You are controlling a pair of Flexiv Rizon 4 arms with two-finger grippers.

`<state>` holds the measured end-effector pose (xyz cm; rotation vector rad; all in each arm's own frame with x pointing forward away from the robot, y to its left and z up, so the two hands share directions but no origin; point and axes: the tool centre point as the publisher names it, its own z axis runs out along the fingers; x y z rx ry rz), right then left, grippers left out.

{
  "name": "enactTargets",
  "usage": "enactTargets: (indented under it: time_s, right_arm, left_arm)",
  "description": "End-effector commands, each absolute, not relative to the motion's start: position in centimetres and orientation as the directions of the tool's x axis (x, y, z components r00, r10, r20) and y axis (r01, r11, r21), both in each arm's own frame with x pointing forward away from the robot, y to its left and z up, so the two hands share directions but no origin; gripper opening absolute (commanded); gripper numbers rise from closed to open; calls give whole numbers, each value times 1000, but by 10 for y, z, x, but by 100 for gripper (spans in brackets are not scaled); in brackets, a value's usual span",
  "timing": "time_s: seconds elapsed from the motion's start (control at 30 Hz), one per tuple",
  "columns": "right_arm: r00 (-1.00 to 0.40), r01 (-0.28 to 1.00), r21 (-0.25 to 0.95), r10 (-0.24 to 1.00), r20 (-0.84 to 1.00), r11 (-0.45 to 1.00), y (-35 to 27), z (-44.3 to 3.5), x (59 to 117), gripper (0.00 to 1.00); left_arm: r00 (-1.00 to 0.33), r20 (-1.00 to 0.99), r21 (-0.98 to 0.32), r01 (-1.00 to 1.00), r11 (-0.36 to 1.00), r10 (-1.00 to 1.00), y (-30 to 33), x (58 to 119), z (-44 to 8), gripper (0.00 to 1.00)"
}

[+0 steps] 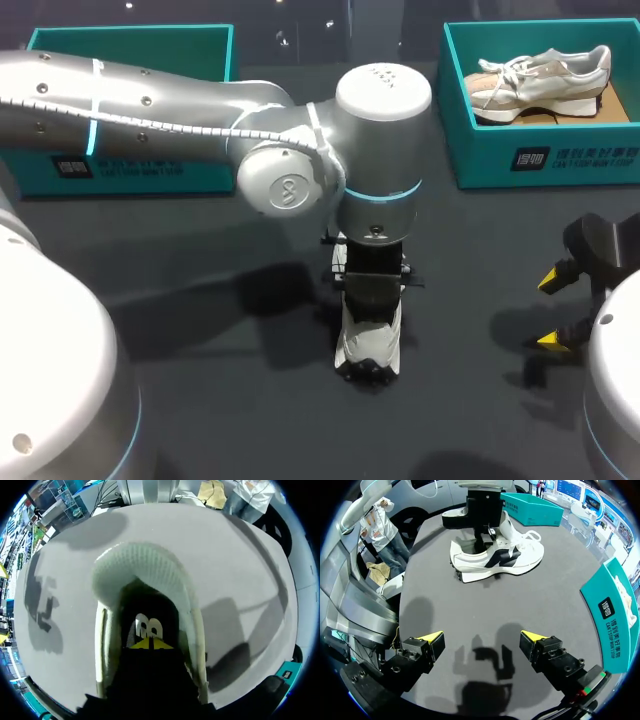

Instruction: Take the shoe out of the shoebox, open the shoe tongue, remove and reinsert the insole, then place the shoe into the shoebox

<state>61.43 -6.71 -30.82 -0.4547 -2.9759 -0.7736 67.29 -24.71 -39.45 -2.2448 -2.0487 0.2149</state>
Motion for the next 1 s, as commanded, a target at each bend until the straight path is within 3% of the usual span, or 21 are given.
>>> enactTargets:
  time_s: [0.03,0.3,0.87,1.0]
  right_arm:
    - [-956,289,470,274,101,834,-67,-308,612,100]
    - [-956,289,470,274,101,834,-67,-308,612,100]
    - [-956,289,470,274,101,834,-67,-308,612,100]
    - [-956,289,470,274,101,834,-67,-308,612,100]
  left_arm:
    - [111,-79,-133,984,-121,991,-236,668,-366,0]
    - [143,-97,-50,988,-148,985,-245,669,-341,0]
    - [112,-67,58,992,-108,992,-253,695,-350,0]
    - [105,-57,78,992,-101,993,-252,699,-351,5]
